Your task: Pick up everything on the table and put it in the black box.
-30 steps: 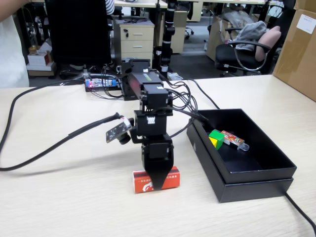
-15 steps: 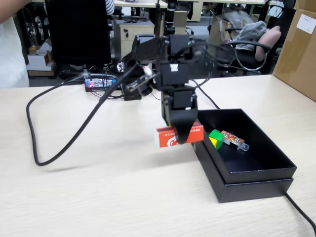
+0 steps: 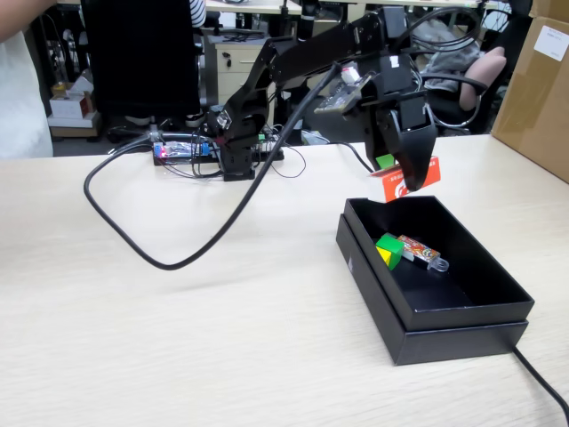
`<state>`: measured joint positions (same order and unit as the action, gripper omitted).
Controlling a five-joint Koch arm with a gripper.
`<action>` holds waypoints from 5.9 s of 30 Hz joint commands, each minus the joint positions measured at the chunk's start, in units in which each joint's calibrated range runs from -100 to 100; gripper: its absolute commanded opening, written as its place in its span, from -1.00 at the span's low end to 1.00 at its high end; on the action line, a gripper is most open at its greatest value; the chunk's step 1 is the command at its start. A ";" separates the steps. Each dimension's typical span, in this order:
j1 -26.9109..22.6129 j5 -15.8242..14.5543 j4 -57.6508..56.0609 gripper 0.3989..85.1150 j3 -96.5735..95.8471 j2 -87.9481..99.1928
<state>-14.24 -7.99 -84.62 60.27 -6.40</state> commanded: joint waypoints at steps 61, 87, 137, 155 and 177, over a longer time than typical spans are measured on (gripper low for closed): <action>6.54 1.66 0.60 0.03 -3.79 6.34; 14.11 8.89 59.78 0.08 -91.46 55.11; 14.36 5.18 94.00 0.16 -144.86 82.76; 14.41 4.93 96.93 0.15 -149.49 81.96; 14.41 4.93 97.02 0.15 -149.67 82.19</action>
<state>0.17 -2.76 12.99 -88.77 75.81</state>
